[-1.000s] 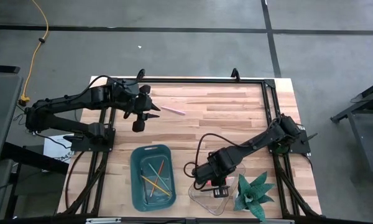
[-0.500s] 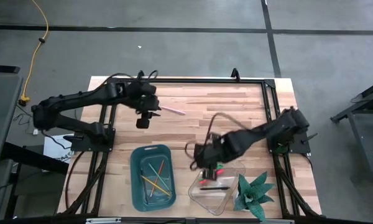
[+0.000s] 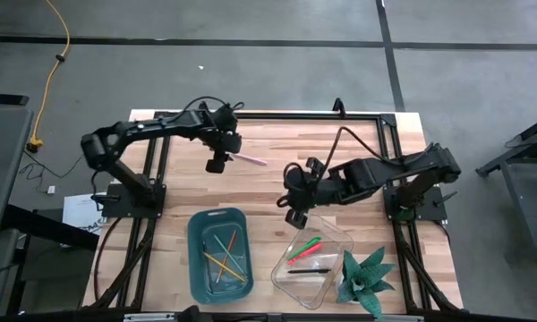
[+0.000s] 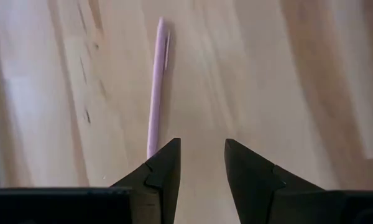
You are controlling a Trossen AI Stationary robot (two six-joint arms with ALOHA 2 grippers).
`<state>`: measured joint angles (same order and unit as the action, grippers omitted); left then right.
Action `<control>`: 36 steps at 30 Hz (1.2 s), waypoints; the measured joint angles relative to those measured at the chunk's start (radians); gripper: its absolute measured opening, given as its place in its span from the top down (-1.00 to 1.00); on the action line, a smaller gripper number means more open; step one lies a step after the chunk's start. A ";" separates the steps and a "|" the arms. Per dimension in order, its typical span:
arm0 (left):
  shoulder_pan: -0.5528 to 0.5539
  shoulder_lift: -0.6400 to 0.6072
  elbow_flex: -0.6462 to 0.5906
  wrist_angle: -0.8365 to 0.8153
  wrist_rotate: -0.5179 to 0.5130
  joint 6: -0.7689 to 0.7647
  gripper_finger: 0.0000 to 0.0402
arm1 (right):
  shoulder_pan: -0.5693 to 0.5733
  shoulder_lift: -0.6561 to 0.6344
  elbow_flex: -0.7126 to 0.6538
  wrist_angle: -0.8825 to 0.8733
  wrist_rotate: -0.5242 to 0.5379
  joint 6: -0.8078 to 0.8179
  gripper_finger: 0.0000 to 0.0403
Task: Sort pens & pencils
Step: Put the pink pen into the transparent bin
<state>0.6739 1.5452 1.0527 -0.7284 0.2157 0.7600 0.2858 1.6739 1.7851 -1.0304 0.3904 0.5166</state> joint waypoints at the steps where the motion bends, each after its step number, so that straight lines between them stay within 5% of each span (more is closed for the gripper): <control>1: 0.001 0.020 0.000 0.011 -0.009 0.003 0.45 | -0.006 0.000 0.000 -0.001 0.000 -0.004 0.36; 10: 0.000 0.145 0.133 0.041 -0.017 0.049 0.45 | -0.067 0.000 0.000 -0.005 -0.027 -0.091 0.36; 20: 0.000 0.299 0.351 -0.105 -0.011 0.094 0.45 | -0.122 -0.005 0.000 -0.004 -0.077 -0.156 0.36; 36: -0.010 0.303 0.362 -0.163 0.033 0.025 0.45 | -0.130 -0.021 0.000 -0.010 -0.068 -0.204 0.36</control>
<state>0.6640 1.8481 1.4151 -0.8909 0.2486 0.7847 0.1563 1.6527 1.7851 -1.0405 0.3222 0.3125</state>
